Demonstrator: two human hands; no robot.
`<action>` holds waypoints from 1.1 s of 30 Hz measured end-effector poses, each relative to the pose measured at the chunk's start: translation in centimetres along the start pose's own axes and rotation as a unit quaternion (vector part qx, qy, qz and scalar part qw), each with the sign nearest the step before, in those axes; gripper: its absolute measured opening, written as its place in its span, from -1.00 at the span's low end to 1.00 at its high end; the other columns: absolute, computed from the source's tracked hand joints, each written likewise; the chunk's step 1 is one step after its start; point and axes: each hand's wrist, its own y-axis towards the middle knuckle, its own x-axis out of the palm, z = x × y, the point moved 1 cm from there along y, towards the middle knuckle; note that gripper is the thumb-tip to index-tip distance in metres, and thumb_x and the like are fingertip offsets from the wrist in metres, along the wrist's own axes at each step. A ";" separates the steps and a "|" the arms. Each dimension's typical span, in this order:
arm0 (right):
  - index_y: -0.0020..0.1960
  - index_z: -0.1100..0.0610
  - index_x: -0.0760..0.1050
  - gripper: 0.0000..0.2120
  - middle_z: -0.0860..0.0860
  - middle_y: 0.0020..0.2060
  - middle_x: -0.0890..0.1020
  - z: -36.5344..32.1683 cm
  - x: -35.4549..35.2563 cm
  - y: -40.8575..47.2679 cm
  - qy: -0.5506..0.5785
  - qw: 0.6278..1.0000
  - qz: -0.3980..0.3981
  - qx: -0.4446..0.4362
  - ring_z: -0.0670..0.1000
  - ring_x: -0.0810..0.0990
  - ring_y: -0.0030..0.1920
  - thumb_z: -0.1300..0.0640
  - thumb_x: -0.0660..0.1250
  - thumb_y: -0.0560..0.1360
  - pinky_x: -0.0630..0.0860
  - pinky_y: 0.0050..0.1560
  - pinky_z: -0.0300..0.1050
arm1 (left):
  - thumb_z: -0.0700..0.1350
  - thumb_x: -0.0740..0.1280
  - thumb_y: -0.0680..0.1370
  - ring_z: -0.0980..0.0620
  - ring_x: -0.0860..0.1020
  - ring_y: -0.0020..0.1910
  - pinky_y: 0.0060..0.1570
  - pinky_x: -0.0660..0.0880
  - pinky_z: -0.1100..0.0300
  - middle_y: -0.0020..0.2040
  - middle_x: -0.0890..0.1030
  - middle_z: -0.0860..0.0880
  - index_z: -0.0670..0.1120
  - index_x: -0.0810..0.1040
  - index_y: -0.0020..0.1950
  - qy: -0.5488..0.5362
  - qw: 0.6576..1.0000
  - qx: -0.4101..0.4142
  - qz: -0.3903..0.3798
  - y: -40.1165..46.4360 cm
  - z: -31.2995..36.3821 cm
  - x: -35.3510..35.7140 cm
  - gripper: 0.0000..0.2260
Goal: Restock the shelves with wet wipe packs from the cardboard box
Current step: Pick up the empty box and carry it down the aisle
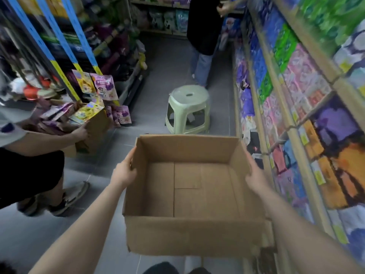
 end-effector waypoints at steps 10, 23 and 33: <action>0.47 -0.35 -0.09 -0.12 0.15 -0.15 0.58 -15.8 1.8 22.0 0.000 0.998 -0.043 -0.050 0.11 0.50 -0.40 0.42 0.13 0.46 0.37 -0.42 -0.13 | -0.24 0.21 0.41 -0.19 0.60 -0.05 -0.05 0.55 -0.02 0.07 0.64 -0.11 0.36 0.06 0.45 -0.012 0.998 -0.059 0.035 21.2 -1.1 -7.1 -0.24; 0.47 -0.32 -0.04 -0.12 0.16 0.17 0.55 -37.7 5.5 49.5 0.005 0.997 -0.029 -0.070 0.23 0.56 0.07 0.42 0.14 0.42 0.52 -0.02 -0.07 | -0.32 0.22 0.44 -0.18 0.59 -0.14 -0.27 0.48 0.07 0.02 0.61 -0.20 0.17 0.09 0.52 -0.002 0.995 -0.073 0.074 50.6 -1.2 -17.9 -0.26; 0.53 -0.10 -0.05 -0.25 0.31 0.14 0.53 -49.2 4.7 75.6 -0.045 0.996 -0.058 -0.060 0.28 0.54 0.07 0.35 0.17 0.48 0.46 0.05 0.05 | -0.28 0.18 0.42 -0.21 0.58 -0.17 -0.26 0.48 0.03 -0.06 0.63 -0.19 0.26 -0.07 0.51 0.048 0.992 -0.097 0.067 77.0 4.7 -19.5 -0.20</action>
